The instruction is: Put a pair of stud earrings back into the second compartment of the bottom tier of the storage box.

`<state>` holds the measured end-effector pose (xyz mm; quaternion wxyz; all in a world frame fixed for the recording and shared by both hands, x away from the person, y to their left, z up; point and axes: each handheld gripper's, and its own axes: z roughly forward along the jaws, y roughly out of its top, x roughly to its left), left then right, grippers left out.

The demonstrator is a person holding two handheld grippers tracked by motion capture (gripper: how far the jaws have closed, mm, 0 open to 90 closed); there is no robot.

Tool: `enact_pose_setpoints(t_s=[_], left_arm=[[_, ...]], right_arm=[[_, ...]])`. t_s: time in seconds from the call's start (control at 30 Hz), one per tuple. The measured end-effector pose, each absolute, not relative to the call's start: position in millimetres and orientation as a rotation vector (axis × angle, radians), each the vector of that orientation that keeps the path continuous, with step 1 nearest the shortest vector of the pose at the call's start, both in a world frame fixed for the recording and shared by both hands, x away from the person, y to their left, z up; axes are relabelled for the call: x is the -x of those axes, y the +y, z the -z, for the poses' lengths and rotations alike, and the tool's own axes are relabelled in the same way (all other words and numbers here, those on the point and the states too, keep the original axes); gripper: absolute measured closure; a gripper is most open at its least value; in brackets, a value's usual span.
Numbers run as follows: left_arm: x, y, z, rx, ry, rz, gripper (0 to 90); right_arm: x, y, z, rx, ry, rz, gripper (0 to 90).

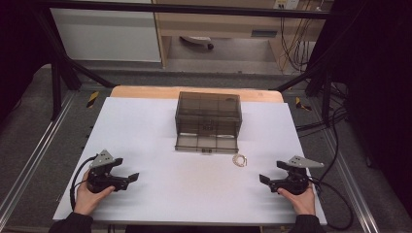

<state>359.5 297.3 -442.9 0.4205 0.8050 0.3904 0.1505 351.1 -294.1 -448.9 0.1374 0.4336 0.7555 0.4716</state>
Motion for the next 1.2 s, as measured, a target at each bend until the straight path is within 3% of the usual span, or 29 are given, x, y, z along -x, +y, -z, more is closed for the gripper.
enact_pose_setpoints(t_s=[1.2], left_arm=[[-358.2, 294.7, 445.1, -2.026, 0.97, -0.373, 8.9]], right_arm=[[-370.2, -248.1, 442.0, -1.214, 2.257, -1.292, 5.1]])
